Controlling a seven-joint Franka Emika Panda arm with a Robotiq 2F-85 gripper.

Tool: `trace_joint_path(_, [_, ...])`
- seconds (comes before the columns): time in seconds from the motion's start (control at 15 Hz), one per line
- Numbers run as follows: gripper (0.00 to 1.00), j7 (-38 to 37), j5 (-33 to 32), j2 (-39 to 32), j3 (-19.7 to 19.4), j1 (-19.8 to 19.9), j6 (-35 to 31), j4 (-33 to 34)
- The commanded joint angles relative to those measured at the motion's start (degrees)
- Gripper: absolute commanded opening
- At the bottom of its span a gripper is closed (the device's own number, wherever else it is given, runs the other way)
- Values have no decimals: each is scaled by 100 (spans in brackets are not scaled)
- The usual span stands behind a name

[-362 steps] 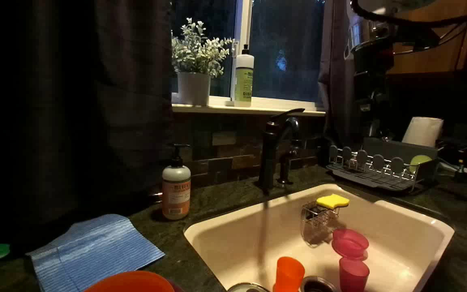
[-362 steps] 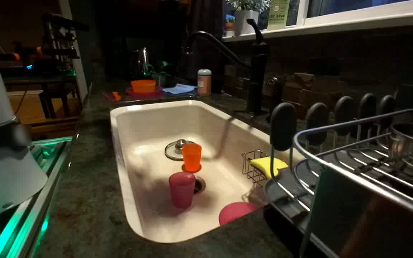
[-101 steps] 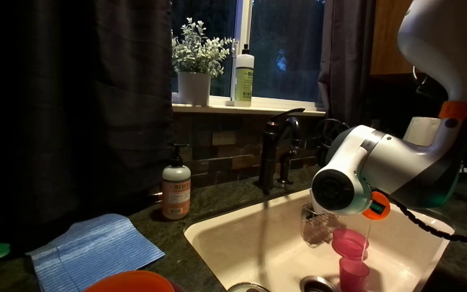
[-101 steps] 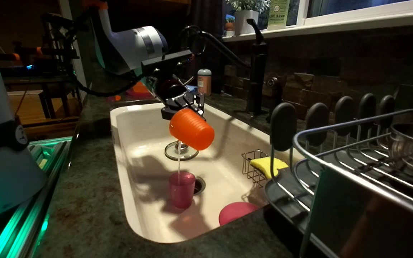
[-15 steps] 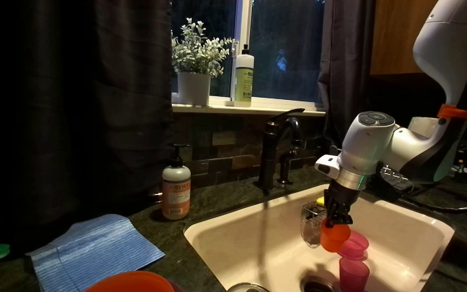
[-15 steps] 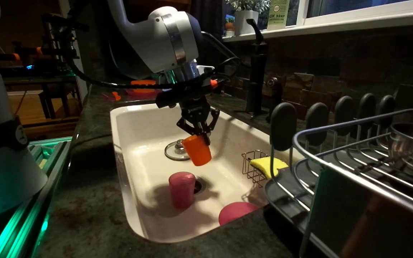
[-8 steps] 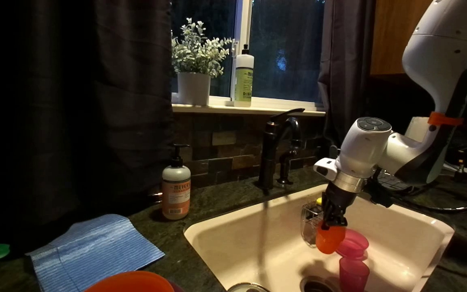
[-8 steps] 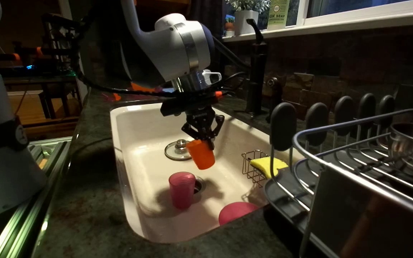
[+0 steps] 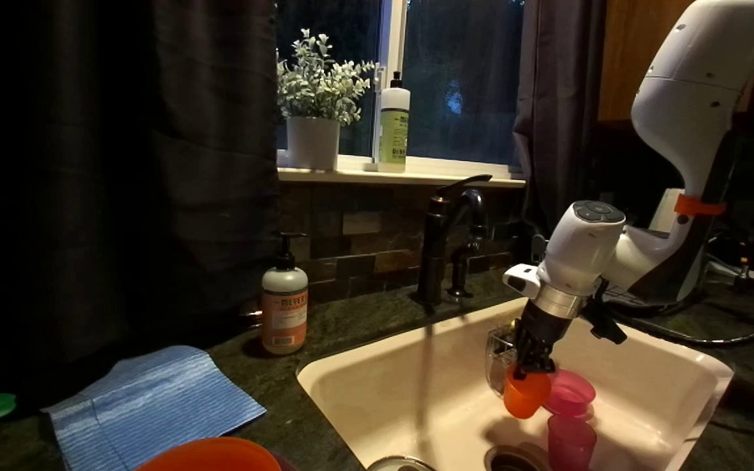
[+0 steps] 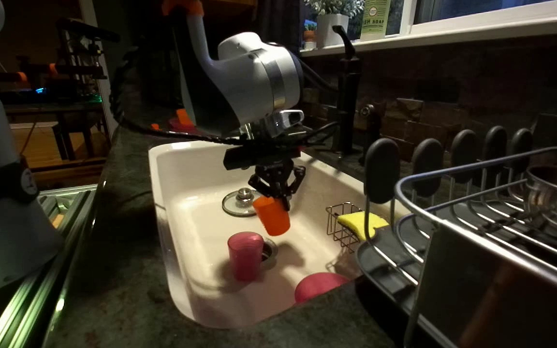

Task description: Pour the liquid out of the orange cup and into the pink cup.

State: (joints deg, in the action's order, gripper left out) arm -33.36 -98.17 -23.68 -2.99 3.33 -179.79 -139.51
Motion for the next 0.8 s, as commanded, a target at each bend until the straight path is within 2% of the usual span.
trace_joint_path(0.0, [1, -380, -509, -385, 66, 233, -312, 297])
trace_joint_path(0.4, [1, -957, -1196, -613, 416, 708, -308, 656])
trace_joint_path(0.73, [1, -1245, -1610, -1001, 857, 1126, -207, 856])
